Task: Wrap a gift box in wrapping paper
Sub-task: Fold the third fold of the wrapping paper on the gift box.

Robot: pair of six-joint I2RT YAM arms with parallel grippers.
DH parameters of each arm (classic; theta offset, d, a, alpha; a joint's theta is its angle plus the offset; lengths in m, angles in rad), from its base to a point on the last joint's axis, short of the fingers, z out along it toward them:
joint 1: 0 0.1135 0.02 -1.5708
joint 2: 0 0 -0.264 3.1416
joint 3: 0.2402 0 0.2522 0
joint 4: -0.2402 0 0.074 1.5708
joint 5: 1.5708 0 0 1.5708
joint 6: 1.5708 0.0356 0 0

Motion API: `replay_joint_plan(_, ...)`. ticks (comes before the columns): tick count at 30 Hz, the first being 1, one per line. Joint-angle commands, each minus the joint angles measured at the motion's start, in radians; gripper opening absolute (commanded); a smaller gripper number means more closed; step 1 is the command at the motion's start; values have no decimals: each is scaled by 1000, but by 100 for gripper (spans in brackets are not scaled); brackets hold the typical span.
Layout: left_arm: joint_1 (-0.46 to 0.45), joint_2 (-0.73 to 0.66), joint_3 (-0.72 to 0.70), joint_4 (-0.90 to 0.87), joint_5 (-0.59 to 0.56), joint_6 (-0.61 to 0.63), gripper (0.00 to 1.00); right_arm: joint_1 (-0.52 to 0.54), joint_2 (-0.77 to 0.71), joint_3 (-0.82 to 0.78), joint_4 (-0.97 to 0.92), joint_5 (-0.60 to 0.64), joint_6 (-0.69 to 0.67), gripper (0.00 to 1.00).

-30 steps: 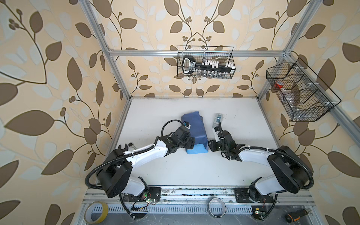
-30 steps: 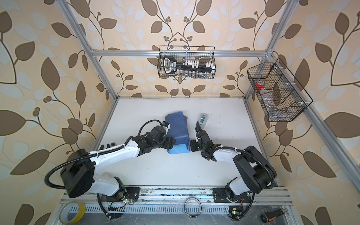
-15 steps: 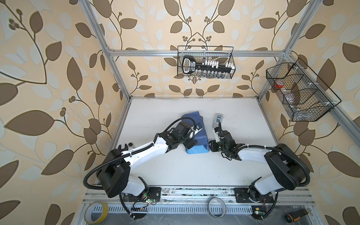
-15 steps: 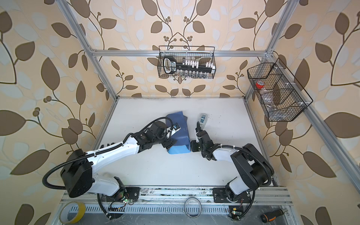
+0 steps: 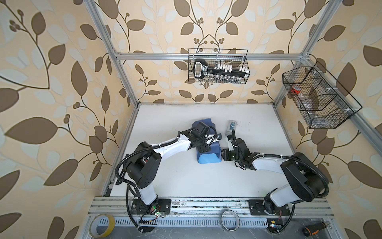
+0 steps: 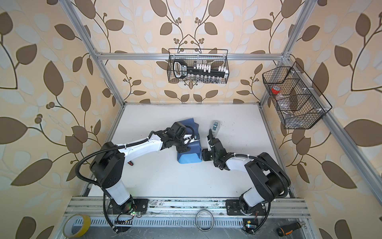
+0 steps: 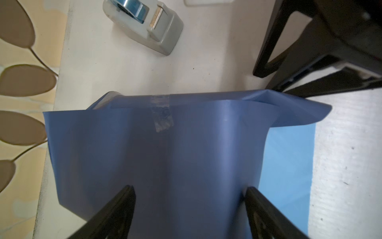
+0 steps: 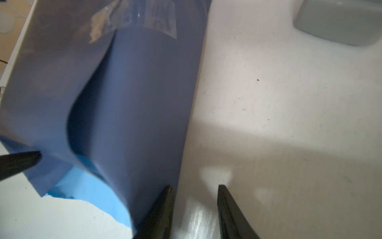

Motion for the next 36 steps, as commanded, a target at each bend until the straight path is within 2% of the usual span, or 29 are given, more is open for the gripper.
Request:
replay_joint_plan(1,7,19,31,14,16,94,86,-5,-20,9,-1,-10,-2,37)
replay_joint_plan(24,6,64,-72,134,-81,149,85,-7,-6,-1,69,-62,39,37)
replay_joint_plan(36,6,71,-91,147,-64,116,84,-7,12,-19,132,-105,77,36)
